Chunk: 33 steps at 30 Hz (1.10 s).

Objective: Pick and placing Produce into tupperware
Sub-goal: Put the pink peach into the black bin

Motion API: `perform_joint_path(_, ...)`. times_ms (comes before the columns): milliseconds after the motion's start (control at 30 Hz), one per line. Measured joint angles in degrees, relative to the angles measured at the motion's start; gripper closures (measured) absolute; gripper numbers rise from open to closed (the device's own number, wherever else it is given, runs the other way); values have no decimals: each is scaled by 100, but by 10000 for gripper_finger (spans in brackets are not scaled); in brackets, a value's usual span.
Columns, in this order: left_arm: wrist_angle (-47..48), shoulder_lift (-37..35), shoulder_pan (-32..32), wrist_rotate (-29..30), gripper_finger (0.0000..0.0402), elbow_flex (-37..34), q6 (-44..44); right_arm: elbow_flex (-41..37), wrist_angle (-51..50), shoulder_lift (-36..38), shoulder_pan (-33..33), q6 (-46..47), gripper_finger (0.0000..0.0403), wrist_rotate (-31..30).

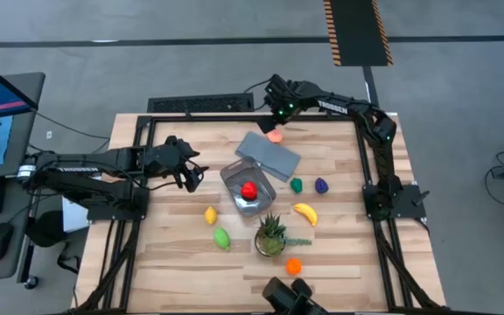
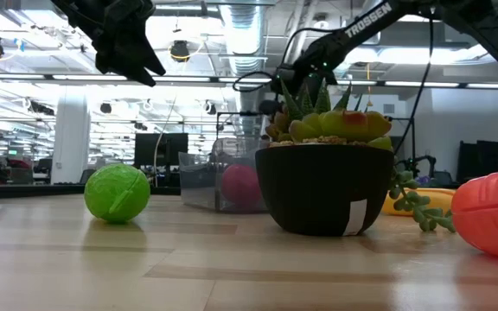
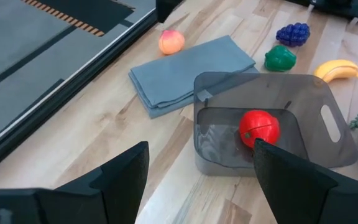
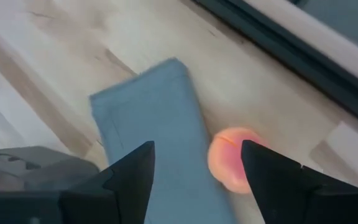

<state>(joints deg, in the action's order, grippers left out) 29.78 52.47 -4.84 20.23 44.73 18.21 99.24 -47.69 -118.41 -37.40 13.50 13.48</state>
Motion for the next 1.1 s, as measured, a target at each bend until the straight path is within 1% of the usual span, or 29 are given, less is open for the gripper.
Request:
perform_joint_path(100,-7,0,-2,0,129,0,-21,146,-6,0,9,-52,115,28)
perform_joint_path(200,-7,0,-1,2,129,0,-23,217,-8,0,-22,-33,84,173)
perform_joint_path(300,-7,0,-1,2,129,0,-23,228,-36,0,-58,80,52,119)
perform_joint_path(400,9,0,-1,2,129,0,-21,228,-243,0,-118,190,36,-38)
perform_joint_path(533,26,0,-2,2,129,0,-21,228,-420,0,-147,268,40,-331)
perform_joint_path(800,28,0,-2,4,129,0,-58,236,-335,-69,-84,495,65,-335)
perform_joint_path(1000,37,0,9,-12,129,0,-58,235,-516,-286,-69,603,71,-291)
perform_joint_path(1100,52,0,57,-8,129,0,-58,225,-546,-292,-69,598,71,-363)
